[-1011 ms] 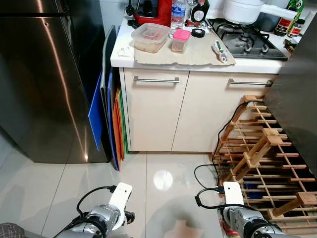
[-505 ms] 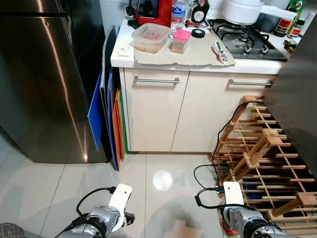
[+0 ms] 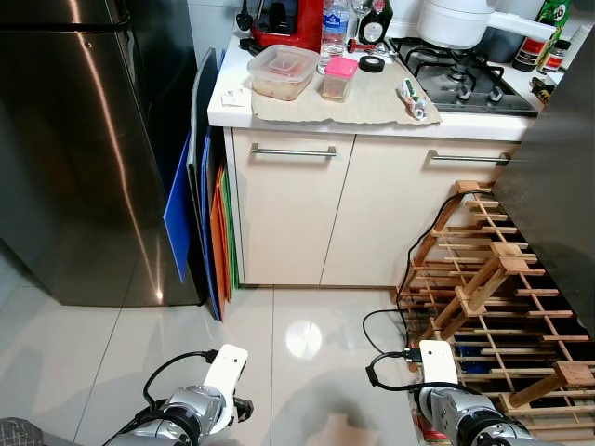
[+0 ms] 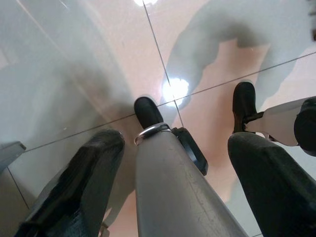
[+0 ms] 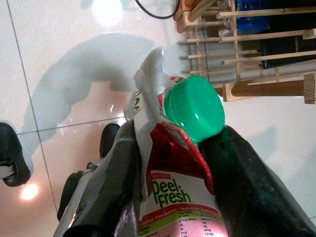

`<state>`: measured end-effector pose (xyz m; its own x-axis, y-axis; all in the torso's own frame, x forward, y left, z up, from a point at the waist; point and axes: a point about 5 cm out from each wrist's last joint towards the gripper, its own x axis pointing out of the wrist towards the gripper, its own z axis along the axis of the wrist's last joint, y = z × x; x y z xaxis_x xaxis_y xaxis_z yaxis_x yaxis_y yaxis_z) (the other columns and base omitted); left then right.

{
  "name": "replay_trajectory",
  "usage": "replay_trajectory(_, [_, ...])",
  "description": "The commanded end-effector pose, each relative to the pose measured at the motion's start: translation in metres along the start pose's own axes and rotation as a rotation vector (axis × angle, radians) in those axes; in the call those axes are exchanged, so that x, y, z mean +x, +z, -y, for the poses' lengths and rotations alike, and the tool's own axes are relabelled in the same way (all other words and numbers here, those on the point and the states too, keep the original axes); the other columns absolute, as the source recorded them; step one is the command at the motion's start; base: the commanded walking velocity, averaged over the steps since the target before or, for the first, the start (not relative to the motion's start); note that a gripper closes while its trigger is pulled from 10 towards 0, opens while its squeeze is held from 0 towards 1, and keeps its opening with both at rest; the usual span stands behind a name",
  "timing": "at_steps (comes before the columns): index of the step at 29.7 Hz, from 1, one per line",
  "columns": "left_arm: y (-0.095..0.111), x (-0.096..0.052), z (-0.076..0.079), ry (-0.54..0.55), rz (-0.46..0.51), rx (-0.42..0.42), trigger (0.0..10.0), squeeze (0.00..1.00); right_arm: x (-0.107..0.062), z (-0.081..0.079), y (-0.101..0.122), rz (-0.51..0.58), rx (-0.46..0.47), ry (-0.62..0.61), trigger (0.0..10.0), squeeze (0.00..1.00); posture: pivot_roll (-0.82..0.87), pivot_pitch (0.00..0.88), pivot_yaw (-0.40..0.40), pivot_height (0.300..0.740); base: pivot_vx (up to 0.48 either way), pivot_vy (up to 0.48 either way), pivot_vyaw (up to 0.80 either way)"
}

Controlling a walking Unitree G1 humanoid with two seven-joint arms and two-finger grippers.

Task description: Restocking fridge

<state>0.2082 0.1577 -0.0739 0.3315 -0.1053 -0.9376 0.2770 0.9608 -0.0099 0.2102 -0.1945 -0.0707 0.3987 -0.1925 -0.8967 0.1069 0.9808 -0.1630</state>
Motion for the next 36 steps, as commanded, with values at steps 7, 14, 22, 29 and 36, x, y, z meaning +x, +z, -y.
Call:
replay_trajectory(7, [0.0041,-0.0007,-0.0009,-0.002,0.014,0.004,10.0,0.00,-0.0003,0.0006,0.0036,0.011,0.017,-0.003,10.0,0.00,0.11,0.000,-0.061,0.740,0.000,0.000,0.00])
replay_trajectory(14, [0.0043,-0.0009,-0.0019,0.001,0.013,0.005,10.0,0.00,-0.0004,-0.0002,0.0039,0.011,0.020,0.000,10.0,0.00,0.11,0.000,-0.057,0.740,0.000,0.000,0.00])
replay_trajectory(22, [0.0042,-0.0013,-0.0036,0.004,0.012,0.010,10.0,0.00,-0.0005,-0.0018,0.0040,0.011,0.028,0.001,10.0,0.00,0.11,0.000,-0.045,0.740,0.000,0.000,0.00])
replay_trajectory(29, [0.0040,-0.0014,-0.0044,0.005,0.012,0.013,10.0,0.00,-0.0005,-0.0026,0.0037,0.009,0.033,0.001,10.0,0.00,0.10,0.000,-0.041,0.740,0.000,0.000,0.00])
replay_trajectory(36, [0.0034,-0.0015,-0.0053,0.006,0.013,0.022,10.0,0.00,-0.0005,-0.0036,0.0025,0.005,0.038,0.002,10.0,0.00,0.10,0.000,-0.036,0.740,0.000,0.000,0.00])
